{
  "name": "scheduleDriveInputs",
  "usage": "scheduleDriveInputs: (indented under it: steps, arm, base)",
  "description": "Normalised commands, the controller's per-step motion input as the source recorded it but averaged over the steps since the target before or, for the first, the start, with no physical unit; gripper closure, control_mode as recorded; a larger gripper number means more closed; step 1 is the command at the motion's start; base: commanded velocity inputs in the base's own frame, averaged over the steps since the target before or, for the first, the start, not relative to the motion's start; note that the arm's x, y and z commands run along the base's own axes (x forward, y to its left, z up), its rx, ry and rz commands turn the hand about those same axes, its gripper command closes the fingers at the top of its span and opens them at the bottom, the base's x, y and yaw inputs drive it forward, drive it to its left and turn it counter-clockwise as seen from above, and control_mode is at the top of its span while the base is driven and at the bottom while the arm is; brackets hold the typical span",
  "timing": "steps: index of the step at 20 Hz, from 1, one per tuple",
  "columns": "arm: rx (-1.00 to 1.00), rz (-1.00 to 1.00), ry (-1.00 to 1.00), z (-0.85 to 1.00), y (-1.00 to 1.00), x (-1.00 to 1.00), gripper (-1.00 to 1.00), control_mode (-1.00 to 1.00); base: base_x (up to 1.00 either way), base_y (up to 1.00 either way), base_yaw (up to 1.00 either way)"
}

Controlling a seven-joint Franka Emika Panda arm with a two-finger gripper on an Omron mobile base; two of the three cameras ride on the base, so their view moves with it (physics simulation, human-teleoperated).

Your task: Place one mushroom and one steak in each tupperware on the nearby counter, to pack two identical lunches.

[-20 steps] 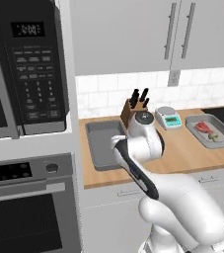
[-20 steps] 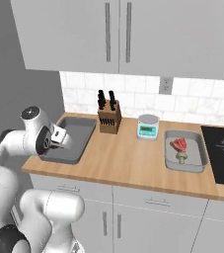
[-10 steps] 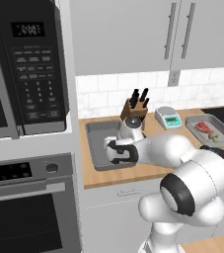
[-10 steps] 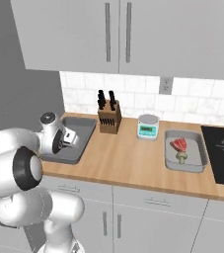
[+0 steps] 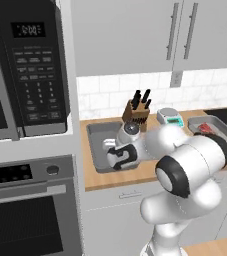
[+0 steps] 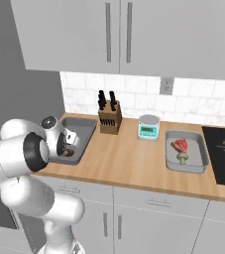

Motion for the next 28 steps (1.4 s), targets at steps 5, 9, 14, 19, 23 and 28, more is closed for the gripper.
scheduleDriveInputs:
  steps: [5,9,14,19,23,28]
  arm:
    - [0.0,0.0,0.01,1.0,0.0,-0.01,-1.0,-1.0]
    - [0.0,0.0,0.01,1.0,-0.25,-0.8,-1.0,-1.0]
    - [0.0,-0.01,0.06,1.0,-0.42,-1.0,-1.0,-1.0]
    - [0.0,0.0,0.11,0.45,-0.52,-1.0,-1.0,-1.0]
    - [0.0,0.0,0.0,-0.16,-0.19,-0.75,-1.0,1.0]
    - [0.0,0.0,0.0,0.0,0.0,0.0,-1.0,1.0]
  base:
    - [0.0,0.0,0.0]
    - [0.0,0.0,0.0]
    - [0.0,0.0,0.0]
    - [0.0,0.0,0.0]
    - [-0.25,-0.11,0.0]
    - [-1.0,-0.1,0.27]
